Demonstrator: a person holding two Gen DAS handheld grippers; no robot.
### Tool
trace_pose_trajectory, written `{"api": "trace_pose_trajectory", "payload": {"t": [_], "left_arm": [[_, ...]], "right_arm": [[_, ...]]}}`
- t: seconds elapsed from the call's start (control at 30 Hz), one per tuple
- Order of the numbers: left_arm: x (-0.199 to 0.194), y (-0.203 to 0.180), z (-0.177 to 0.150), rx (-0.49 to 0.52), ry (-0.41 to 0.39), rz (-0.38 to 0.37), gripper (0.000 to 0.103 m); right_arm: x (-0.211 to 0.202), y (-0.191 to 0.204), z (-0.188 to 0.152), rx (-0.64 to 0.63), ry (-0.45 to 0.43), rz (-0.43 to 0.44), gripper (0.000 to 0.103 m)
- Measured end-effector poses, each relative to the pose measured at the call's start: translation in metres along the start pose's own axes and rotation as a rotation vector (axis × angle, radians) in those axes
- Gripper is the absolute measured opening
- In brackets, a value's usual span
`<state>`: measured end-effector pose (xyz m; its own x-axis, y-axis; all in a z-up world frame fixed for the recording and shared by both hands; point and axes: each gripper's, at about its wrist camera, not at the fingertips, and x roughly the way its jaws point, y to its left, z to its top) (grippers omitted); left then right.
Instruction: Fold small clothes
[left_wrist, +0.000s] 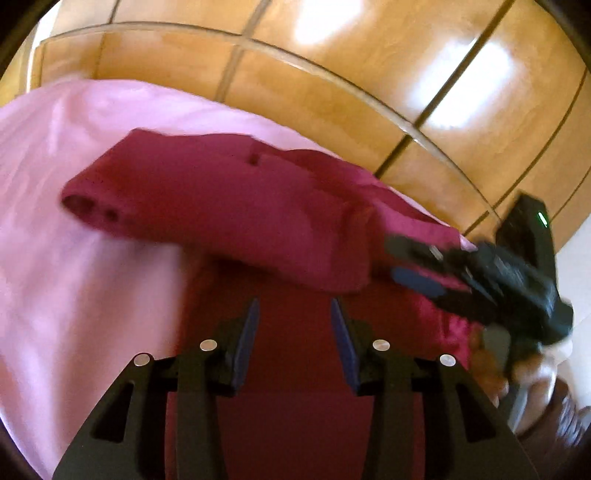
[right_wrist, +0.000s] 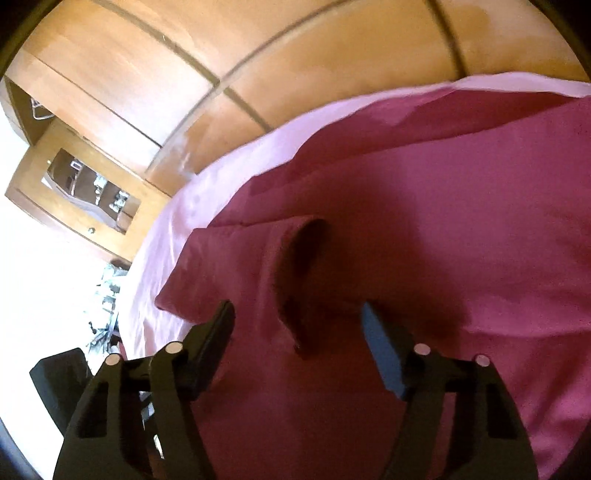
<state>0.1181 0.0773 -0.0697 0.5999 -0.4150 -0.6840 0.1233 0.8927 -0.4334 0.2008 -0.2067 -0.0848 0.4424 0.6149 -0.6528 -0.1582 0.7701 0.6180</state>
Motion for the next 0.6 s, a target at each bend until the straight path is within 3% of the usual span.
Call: {"api": "trace_pose_trajectory", "payload": {"t": [0.03, 0.07, 0.1, 0.23, 0.37, 0.5, 0.6], "left_arm": [[0.001, 0.001, -0.002, -0.003, 0.002, 0.006, 0.039], [0.001, 0.004, -0.004, -0.004, 0.006, 0.015, 0.039], [0.003, 0.006, -0.007, -0.009, 0.012, 0.026, 0.040], [0.008, 0.014, -0.014, -0.009, 0.026, 0.054, 0.040], [0.011, 0.016, -0.015, -0.009, 0.028, 0.065, 0.040], [0.013, 0.016, -0.015, -0.006, 0.034, 0.077, 0.040], [0.011, 0.017, -0.018, 0.002, 0.036, 0.091, 0.039]], "right_arm": [[0.012, 0.009, 0.003, -0.026, 0.012, -0.034, 0.051], [0.018, 0.013, 0.005, -0.048, 0.023, -0.076, 0.024], [0.023, 0.017, 0.006, -0.071, 0.039, -0.106, 0.006], [-0.008, 0.042, 0.015, -0.184, -0.049, -0.146, 0.005], [-0.073, 0.029, 0.043, -0.171, -0.201, -0.171, 0.005], [-0.124, -0.022, 0.064, -0.093, -0.286, -0.265, 0.005], [-0.136, -0.069, 0.066, -0.013, -0.265, -0.328, 0.005]]}}
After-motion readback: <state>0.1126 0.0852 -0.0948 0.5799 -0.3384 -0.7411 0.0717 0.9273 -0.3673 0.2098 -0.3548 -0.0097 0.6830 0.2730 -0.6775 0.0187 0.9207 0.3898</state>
